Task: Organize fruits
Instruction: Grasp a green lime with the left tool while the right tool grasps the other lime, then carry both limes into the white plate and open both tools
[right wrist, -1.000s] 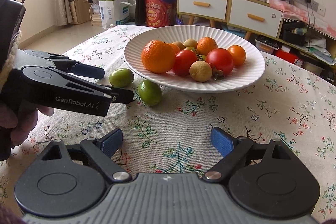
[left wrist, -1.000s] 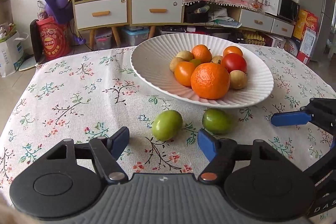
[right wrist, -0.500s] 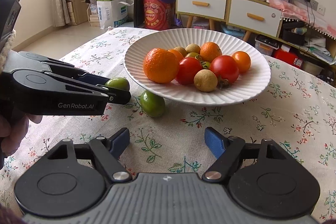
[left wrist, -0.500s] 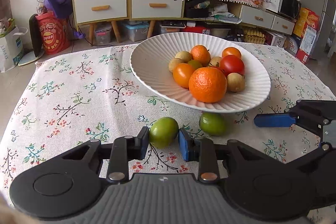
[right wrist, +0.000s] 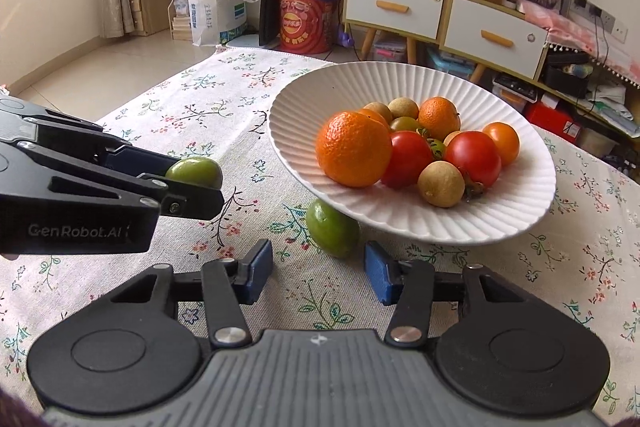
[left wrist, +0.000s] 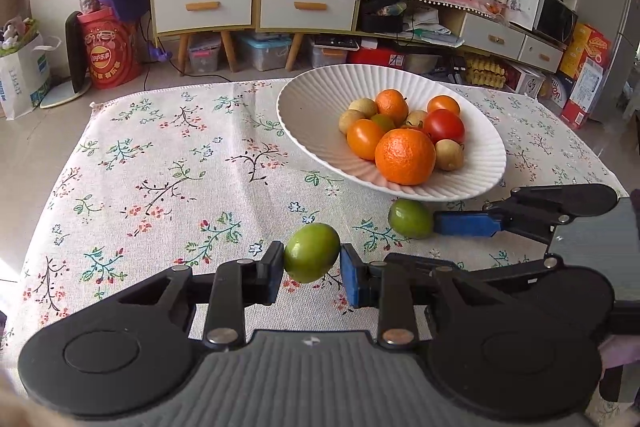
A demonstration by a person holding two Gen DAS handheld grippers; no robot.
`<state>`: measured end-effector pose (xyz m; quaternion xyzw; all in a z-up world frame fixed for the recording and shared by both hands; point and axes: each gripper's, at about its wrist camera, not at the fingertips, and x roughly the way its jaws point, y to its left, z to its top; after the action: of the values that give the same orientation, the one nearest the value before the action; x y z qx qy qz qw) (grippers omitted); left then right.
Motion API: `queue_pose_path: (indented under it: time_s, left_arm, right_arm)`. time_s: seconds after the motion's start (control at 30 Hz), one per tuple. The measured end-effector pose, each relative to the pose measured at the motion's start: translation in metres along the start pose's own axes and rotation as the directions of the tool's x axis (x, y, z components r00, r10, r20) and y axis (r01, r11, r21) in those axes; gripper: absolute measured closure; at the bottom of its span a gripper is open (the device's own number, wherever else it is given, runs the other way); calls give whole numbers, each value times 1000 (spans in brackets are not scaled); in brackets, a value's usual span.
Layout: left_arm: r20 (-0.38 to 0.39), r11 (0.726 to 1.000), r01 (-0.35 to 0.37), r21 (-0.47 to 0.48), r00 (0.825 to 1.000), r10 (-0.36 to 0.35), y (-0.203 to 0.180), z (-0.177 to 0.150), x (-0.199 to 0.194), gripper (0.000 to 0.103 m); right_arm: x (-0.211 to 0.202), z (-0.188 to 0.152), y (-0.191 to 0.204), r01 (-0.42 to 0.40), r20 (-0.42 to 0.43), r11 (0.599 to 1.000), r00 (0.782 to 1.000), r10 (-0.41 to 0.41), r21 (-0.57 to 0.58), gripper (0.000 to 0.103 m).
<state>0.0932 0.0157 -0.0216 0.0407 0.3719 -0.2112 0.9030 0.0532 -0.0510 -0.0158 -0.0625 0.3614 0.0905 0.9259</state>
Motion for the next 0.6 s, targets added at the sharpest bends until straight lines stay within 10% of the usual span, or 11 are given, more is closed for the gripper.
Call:
queue_pose_path:
  time_s: [0.6]
  left_arm:
    - [-14, 1000, 0, -16, 1000, 0, 9, -4, -6, 81]
  right_arm:
    - [-2, 8, 10, -4, -8, 1000, 1000, 4, 15, 77]
